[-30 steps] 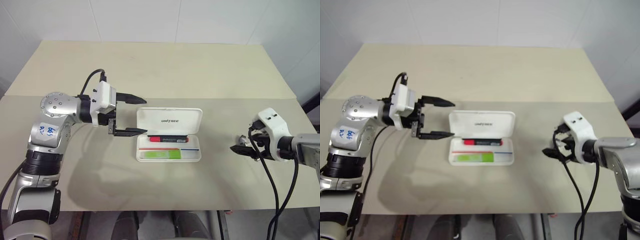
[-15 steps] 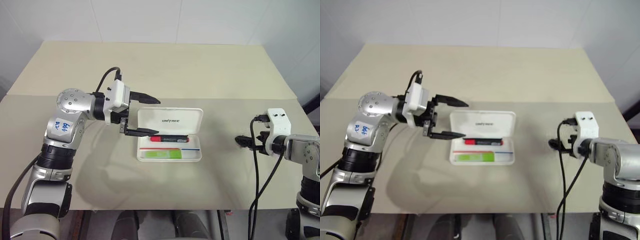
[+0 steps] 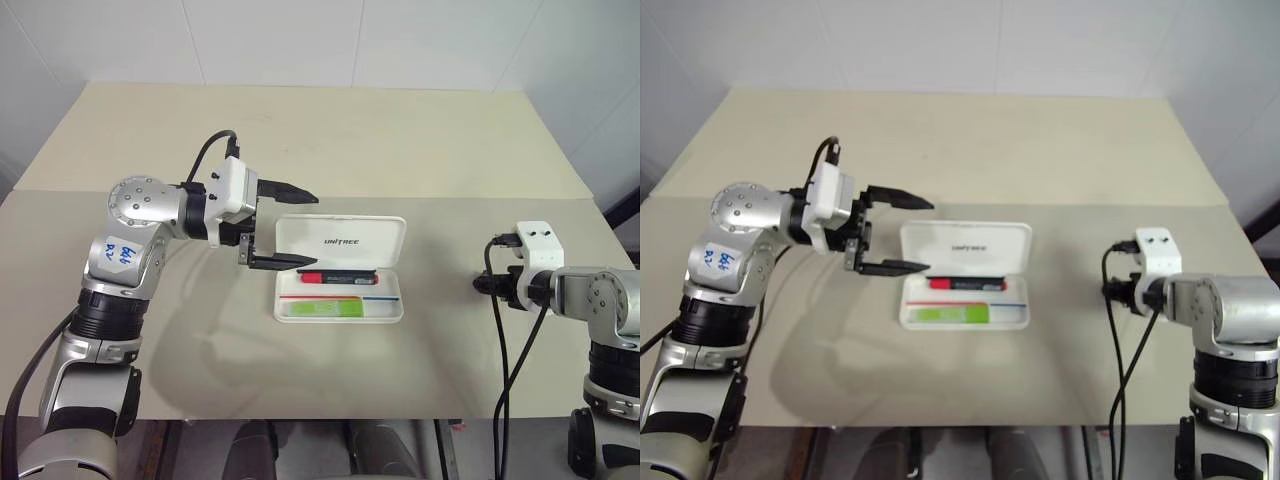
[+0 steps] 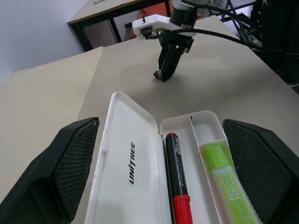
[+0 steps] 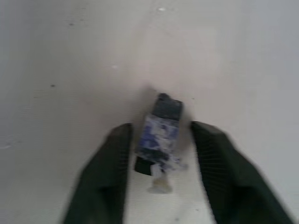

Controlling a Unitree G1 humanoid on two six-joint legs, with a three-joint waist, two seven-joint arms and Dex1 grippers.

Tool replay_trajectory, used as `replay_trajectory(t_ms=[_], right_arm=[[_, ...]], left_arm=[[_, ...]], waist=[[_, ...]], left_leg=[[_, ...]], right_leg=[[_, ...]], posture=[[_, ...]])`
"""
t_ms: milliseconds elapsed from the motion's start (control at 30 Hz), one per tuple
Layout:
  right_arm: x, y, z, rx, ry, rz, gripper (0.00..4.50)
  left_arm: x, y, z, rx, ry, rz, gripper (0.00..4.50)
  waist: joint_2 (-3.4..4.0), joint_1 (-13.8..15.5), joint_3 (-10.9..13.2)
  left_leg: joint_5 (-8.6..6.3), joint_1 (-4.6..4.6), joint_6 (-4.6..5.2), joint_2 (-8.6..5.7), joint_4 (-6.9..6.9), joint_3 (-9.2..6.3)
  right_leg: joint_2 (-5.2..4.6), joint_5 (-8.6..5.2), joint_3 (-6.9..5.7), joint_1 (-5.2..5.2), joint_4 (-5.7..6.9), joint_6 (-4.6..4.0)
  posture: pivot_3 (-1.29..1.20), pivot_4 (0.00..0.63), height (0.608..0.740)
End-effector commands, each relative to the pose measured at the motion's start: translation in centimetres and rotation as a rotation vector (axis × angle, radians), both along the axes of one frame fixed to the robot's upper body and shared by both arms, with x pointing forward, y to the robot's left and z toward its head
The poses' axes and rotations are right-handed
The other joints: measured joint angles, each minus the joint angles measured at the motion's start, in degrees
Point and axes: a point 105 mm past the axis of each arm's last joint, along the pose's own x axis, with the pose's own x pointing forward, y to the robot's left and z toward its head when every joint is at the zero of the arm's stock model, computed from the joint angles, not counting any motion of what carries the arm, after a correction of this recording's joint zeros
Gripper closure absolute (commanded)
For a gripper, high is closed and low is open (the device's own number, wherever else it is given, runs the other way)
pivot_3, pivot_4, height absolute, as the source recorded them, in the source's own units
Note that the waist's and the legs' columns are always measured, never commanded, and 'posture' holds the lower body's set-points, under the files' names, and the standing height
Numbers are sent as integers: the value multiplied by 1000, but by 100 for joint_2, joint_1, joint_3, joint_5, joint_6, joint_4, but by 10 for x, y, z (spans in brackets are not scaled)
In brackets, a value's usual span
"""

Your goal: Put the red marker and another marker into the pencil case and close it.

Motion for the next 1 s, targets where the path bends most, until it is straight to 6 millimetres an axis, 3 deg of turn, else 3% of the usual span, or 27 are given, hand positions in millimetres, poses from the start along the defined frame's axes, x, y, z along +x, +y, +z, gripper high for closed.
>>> replay_trajectory(t_ms=[33, 100, 267, 333, 500, 667, 833, 1000], right_arm=[[-1, -5, 5, -20, -9, -11, 3837], [-2, -6, 5, -24, -10, -14, 4126], [2, -8, 18, -50, -69, 47, 4126], [3, -1, 28, -73, -101, 161, 4126], [-10, 27, 49, -170, -164, 600, 4126], [-11, 43, 52, -333, -201, 865, 4126], [-31, 93, 51, -269, -256, 1183, 4126], [-38, 118, 48, -252, -266, 1315, 4126]], left_arm=[[-4, 6, 9, -17, -47, 18, 0], [-4, 6, 9, -18, -48, 21, 0], [-2, 7, 10, -20, -52, 26, 0], [-2, 7, 10, -19, -52, 26, 0], [-2, 11, 8, -2, -53, 33, 0], [-3, 21, 5, 19, -48, 63, 0], [-9, 34, 1, 42, -31, 105, 0], [-17, 59, -9, 66, 4, 186, 0]], waist=[[0, 0, 0], [0, 0, 0], [0, 5, 0], [2, 3, 1], [6, -13, 4], [7, -20, 4], [6, -14, 4], [7, -2, 4]], left_leg=[[0, 0, 0, 0, -1, 0], [0, 0, 0, 0, -1, -2], [0, -1, 0, 0, -3, -2], [0, -2, 0, 0, -6, -1], [-3, -3, 4, 2, -15, -5], [-4, 0, 5, 3, -10, -1], [-4, -1, 5, 3, -8, -1], [-4, 0, 5, 6, -8, -2]], right_leg=[[0, 0, 0, 0, -1, 0], [0, 0, -1, 1, -2, 0], [0, 0, -1, 0, -6, 0], [0, 0, -1, 0, -10, 0], [1, -1, -8, 2, -25, 1], [1, -1, -5, 1, -20, 1], [-2, -1, -5, 2, -21, 1], [-4, -1, -9, 1, -18, 0]], posture=[[0, 150, 740], [0, 150, 740], [0, 150, 740], [0, 150, 740], [0, 150, 740], [0, 150, 740], [0, 150, 740], [0, 150, 740]])
